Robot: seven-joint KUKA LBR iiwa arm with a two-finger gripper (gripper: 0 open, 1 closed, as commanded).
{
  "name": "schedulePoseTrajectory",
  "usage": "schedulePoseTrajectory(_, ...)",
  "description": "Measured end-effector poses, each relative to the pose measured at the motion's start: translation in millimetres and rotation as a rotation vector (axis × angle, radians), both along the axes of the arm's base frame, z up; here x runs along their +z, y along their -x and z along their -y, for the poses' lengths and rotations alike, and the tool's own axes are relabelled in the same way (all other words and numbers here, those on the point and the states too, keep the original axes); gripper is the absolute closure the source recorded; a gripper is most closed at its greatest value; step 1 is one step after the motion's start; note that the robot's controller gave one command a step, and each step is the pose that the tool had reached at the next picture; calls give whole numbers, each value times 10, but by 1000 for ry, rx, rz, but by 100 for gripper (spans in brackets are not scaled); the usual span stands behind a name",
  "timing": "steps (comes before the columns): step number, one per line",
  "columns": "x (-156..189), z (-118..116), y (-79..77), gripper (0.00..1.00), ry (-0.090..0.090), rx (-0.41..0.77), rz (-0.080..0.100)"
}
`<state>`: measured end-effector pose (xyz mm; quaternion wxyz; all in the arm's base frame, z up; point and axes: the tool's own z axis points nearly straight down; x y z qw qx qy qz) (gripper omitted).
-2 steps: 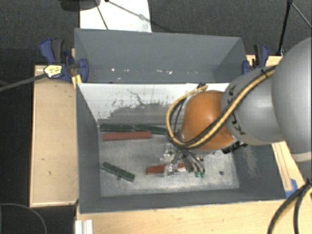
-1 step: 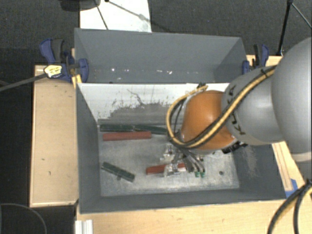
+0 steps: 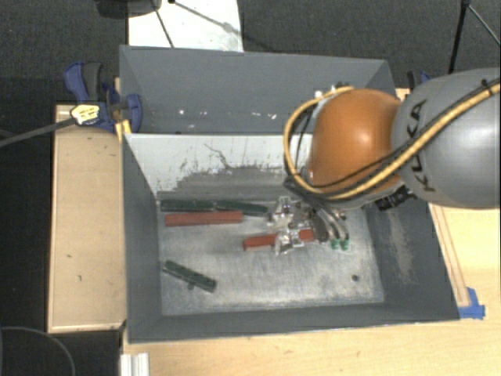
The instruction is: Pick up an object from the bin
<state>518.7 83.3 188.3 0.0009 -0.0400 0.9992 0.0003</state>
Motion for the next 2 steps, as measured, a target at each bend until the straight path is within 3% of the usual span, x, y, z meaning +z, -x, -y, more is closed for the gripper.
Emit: schedulePoseTrajectory(2,154,55,4,100,0,32,1)
